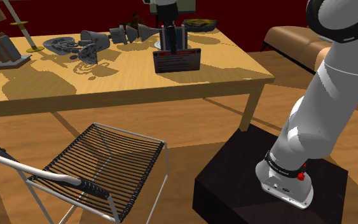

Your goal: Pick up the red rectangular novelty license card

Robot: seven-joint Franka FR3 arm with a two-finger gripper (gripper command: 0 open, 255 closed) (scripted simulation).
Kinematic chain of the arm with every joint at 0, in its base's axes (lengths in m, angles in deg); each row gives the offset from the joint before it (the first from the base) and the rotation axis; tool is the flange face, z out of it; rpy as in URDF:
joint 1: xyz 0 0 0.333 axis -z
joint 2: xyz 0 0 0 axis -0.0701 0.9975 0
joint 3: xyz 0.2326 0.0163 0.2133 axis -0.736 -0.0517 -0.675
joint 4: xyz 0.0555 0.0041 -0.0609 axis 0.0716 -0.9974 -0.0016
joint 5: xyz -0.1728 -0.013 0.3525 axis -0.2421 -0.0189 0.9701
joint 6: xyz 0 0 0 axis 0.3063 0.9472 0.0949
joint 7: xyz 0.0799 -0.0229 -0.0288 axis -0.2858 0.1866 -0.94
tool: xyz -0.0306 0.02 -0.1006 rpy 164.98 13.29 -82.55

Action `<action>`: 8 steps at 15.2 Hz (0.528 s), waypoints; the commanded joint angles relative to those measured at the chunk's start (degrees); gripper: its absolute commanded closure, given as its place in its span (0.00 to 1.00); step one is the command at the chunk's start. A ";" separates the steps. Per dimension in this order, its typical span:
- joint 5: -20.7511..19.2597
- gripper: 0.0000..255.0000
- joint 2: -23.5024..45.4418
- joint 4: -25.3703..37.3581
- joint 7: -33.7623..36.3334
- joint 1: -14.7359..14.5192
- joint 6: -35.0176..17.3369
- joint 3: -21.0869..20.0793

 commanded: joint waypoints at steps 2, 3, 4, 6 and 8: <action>0.00 1.00 -0.01 -0.49 0.01 0.05 -0.31 0.05; -0.01 1.00 0.02 -0.44 -0.03 0.07 -0.29 0.07; -0.01 1.00 0.16 -0.28 -0.03 0.06 -0.26 0.07; -0.01 1.00 0.30 -0.05 -0.02 0.06 -0.18 0.06; -0.01 1.00 0.31 -0.02 0.02 0.04 -0.16 0.05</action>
